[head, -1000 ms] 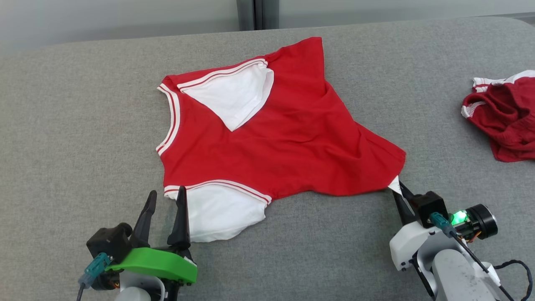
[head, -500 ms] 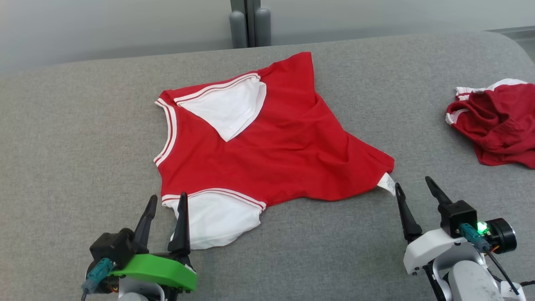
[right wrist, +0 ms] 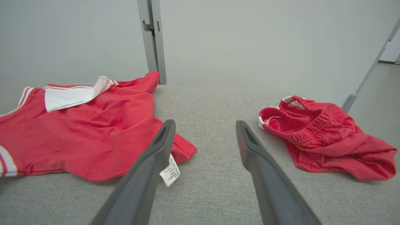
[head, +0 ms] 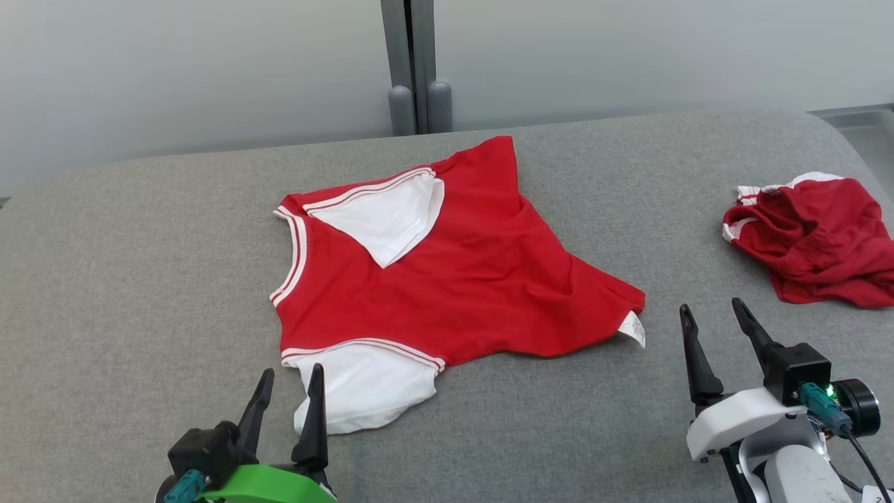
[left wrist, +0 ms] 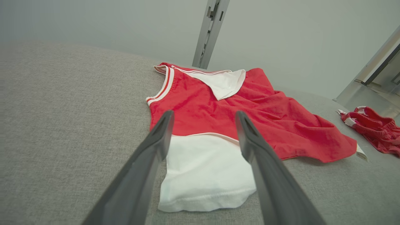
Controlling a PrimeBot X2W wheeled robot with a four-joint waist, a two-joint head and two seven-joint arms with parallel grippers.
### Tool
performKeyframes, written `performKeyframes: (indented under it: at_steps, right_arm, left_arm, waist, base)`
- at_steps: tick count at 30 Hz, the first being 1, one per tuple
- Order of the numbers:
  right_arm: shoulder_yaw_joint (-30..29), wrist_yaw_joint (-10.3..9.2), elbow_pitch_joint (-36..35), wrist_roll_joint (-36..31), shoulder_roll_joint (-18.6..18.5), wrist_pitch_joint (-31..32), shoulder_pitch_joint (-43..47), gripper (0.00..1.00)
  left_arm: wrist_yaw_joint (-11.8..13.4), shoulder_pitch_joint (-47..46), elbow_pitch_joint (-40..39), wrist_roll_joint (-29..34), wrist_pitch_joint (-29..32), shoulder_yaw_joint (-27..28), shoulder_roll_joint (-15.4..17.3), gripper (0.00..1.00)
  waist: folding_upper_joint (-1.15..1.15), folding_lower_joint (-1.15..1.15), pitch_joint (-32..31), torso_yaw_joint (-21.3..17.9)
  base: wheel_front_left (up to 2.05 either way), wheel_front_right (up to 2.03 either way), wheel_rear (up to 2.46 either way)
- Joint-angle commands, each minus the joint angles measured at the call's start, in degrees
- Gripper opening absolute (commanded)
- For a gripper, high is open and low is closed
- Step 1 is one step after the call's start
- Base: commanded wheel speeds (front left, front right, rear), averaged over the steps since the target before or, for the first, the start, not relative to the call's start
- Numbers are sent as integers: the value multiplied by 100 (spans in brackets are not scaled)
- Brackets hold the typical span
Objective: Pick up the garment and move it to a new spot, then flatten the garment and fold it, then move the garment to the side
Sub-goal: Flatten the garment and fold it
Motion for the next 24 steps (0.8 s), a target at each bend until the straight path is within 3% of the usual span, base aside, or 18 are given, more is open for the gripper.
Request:
performKeyframes:
  at_steps: [1, 24]
  right_arm:
    - [26, -7, 25, 91, -19, -23, 89, 100]
    - [221, -7, 130, 519, -19, -25, -12, 100]
  left_arm:
    - [-32, 112, 20, 17, -3, 53, -9, 100]
    - [-116, 337, 189, 311, 8, 428, -168, 100]
  waist:
    - [0, 0, -99, 30]
    - [0, 0, -108, 43]
  base:
    - [0, 0, 0]
    - [0, 0, 0]
